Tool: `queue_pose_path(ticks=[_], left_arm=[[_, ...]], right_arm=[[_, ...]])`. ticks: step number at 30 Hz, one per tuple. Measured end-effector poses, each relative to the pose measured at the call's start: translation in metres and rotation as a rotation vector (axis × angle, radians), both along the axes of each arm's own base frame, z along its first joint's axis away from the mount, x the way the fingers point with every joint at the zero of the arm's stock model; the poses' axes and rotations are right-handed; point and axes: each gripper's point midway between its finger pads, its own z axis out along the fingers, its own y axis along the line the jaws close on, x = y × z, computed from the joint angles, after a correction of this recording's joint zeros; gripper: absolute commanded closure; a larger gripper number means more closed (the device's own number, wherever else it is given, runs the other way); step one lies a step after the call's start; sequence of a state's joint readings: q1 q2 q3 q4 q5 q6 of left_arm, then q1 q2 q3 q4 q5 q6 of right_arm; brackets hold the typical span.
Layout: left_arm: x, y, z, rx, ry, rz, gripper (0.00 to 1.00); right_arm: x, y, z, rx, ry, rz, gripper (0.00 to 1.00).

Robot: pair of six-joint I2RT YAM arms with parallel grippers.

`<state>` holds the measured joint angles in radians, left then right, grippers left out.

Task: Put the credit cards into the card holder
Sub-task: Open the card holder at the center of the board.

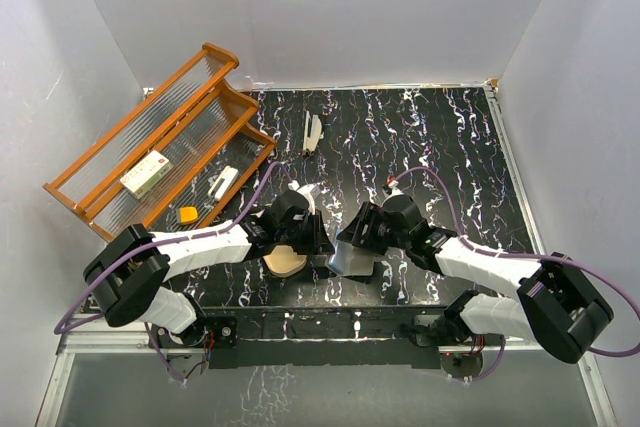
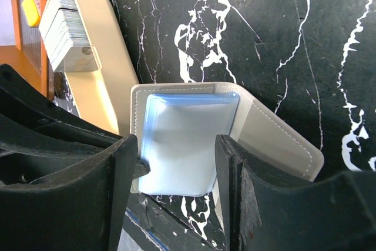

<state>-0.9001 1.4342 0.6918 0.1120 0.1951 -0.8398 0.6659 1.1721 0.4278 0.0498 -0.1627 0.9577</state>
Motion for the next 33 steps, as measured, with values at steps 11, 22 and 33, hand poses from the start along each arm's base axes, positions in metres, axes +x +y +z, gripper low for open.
queue_pose_path(ticks=[11, 22, 33], left_arm=[[0.000, 0.000, 0.000, 0.000, 0.000, -0.001, 0.83], [-0.002, -0.001, 0.000, 0.000, 0.000, -0.006, 0.81], [-0.002, -0.003, 0.001, -0.006, -0.004, -0.007, 0.74]], right_arm=[[0.001, 0.004, -0.008, 0.010, 0.037, -0.006, 0.47], [0.000, 0.004, -0.014, 0.007, 0.045, -0.010, 0.53], [0.000, 0.001, -0.017, -0.003, 0.045, -0.019, 0.59]])
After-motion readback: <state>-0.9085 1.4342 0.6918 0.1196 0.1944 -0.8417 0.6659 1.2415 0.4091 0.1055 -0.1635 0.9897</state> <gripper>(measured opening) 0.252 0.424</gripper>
